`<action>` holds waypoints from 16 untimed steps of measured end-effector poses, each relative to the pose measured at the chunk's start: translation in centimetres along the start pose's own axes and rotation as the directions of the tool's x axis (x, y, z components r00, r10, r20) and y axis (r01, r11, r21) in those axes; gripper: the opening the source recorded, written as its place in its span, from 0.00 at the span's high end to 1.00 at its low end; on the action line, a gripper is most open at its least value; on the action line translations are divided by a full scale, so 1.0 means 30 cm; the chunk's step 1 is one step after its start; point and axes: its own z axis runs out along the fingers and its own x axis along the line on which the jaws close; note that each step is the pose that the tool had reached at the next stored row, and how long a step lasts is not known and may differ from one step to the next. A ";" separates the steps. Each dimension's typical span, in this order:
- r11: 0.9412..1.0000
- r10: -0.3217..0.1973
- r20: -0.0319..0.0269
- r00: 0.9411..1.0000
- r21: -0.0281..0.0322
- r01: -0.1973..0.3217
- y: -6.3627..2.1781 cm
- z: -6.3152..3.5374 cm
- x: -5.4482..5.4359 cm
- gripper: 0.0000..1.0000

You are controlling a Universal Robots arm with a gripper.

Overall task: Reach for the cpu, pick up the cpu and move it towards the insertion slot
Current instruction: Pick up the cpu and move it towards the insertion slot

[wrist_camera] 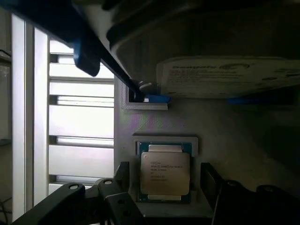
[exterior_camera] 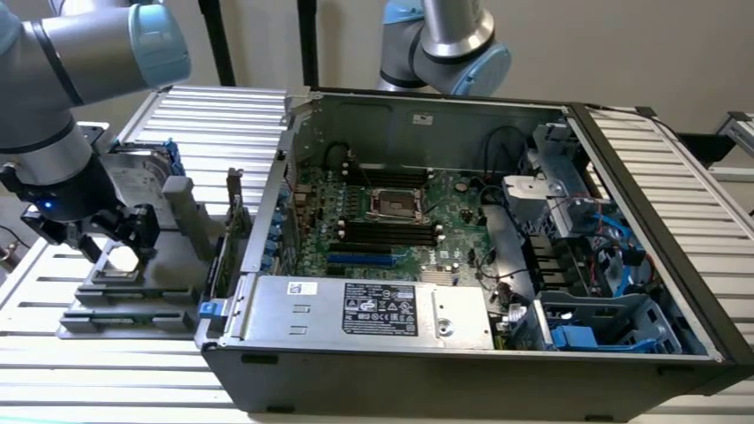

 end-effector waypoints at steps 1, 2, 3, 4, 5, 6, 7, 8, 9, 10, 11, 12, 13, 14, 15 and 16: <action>1.000 0.000 -0.001 1.000 0.003 0.000 0.001 0.002 0.000 0.29; 1.000 0.000 -0.002 1.000 0.007 0.000 0.002 0.003 0.000 0.29; 1.000 0.001 -0.002 1.000 0.010 0.000 0.004 0.004 0.000 0.29; 1.000 0.000 -0.002 1.000 0.012 0.000 0.006 0.004 0.000 0.29; 1.000 0.001 -0.002 1.000 0.015 -0.001 0.009 0.004 0.000 0.29; 1.000 0.001 -0.002 1.000 0.018 -0.001 0.011 0.005 0.000 0.29; 1.000 0.001 -0.002 1.000 0.021 -0.001 0.014 0.005 0.000 0.29; 1.000 0.001 -0.002 1.000 0.024 -0.001 0.017 0.006 -0.001 0.29; 1.000 0.001 -0.002 1.000 0.026 -0.001 0.019 0.006 -0.001 0.29; 1.000 0.001 -0.002 1.000 0.027 -0.001 0.020 0.007 -0.001 0.29; 1.000 0.001 -0.002 1.000 0.028 -0.001 0.021 0.008 -0.001 0.29; 1.000 0.001 -0.002 1.000 0.029 -0.001 0.021 0.008 -0.001 0.29; 1.000 0.001 -0.002 1.000 0.029 -0.001 0.022 0.009 -0.001 0.29; 1.000 0.001 -0.003 1.000 0.030 -0.001 0.022 0.009 -0.001 0.29; 1.000 0.001 -0.003 1.000 0.030 -0.001 0.023 0.009 -0.001 0.29; 1.000 0.001 -0.003 1.000 0.030 -0.001 0.023 0.010 -0.001 0.29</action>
